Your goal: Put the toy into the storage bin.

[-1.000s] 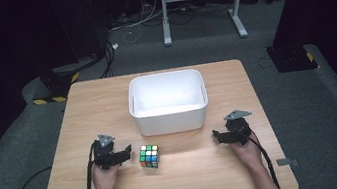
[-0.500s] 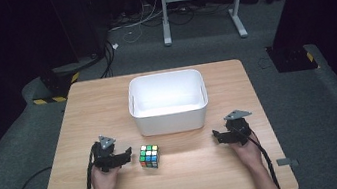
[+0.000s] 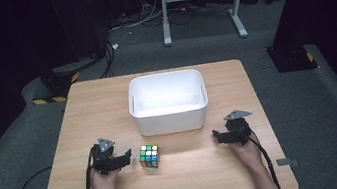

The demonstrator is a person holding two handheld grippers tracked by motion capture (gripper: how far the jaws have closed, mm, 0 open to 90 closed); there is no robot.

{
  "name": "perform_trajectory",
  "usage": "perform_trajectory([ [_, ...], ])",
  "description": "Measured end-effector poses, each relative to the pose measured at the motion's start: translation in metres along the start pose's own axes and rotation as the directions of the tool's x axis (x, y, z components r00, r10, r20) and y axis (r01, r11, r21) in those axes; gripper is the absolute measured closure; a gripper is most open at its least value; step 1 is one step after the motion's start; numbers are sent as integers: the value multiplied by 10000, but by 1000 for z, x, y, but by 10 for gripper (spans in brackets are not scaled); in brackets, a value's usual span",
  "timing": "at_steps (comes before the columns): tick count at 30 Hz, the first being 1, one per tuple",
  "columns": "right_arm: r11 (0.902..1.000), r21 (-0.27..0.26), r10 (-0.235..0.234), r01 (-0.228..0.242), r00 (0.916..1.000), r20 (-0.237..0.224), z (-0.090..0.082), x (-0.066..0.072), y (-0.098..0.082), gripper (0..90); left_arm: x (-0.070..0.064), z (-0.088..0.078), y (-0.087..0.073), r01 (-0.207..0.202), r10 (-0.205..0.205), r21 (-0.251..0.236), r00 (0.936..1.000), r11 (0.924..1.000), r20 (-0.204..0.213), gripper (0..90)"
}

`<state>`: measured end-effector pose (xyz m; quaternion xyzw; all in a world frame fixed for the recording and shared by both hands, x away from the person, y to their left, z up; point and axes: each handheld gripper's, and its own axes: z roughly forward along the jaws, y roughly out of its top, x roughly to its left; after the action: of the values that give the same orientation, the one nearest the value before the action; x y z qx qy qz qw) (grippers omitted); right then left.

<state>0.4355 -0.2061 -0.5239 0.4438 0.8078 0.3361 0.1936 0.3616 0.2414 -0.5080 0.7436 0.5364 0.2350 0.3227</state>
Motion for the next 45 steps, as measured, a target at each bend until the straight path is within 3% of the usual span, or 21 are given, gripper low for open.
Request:
perform_trajectory([
  [37, 10000, 28, 8, -8, 10000, 1, -1, 1, 0, 211, -16, -28, -7, -225, 230, -119, 9986, 9997, 478, 139],
  [45, 10000, 26, -9, 9, 10000, -2, -1, 1, 0, 211, -23, -31, -4, -229, 247, -246, 9969, 9994, 746, 135],
])
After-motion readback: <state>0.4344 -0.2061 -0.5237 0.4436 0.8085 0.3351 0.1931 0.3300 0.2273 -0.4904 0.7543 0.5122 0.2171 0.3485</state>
